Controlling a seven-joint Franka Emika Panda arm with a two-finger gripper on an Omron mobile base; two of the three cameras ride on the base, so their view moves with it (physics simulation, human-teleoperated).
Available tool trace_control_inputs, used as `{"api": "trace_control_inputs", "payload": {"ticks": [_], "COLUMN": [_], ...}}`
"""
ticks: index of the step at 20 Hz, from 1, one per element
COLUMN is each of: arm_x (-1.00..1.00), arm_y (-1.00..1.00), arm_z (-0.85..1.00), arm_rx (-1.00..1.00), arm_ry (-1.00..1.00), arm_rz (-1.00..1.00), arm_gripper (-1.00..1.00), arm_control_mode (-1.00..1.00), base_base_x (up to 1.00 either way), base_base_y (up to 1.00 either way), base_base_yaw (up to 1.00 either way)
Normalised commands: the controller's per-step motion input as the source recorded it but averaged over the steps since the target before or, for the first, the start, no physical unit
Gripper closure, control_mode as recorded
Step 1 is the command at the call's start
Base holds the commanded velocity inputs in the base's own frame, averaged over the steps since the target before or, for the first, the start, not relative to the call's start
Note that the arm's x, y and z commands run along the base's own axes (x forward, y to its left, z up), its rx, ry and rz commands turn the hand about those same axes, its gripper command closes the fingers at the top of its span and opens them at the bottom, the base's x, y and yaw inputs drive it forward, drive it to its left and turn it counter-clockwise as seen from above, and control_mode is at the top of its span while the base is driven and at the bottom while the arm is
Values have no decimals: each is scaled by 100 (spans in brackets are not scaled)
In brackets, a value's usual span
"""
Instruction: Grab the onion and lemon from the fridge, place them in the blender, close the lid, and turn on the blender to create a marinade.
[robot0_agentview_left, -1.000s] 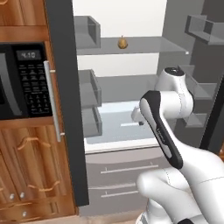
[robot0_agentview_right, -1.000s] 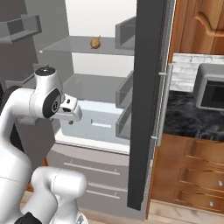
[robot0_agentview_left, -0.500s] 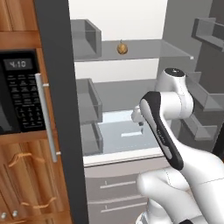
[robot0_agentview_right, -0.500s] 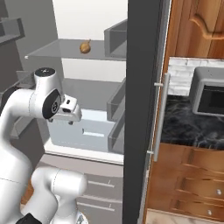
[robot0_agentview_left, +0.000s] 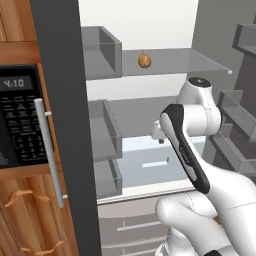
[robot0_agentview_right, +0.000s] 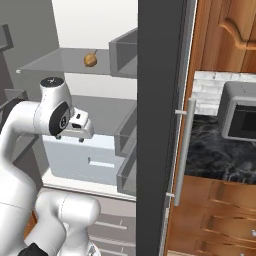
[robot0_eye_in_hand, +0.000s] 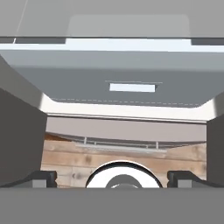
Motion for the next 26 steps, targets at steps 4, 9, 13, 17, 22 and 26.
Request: {"api": "trace_control_inputs", "payload": {"ticks": [4,9,13,17,22,26], "arm_x": [0,0,8,13,3,14], "arm_y": [0,0,0,0,0,0], "arm_z": [0,0,46,100,98,80], "arm_rx": [0,0,0,0,0,0], "arm_ry": [0,0,-17,-41,-39,-31], "arm_rz": [0,0,-1,-4,-7,-6], "arm_gripper": [-100,-100,-100,-100,-100,-100], "arm_control_mode": [100,100,-100,-100,-100,-100], "base_base_x": [21,0,1,0,0,0], "base_base_y": [0,0,0,0,0,0], "base_base_yaw": [0,0,-1,0,0,0]}}
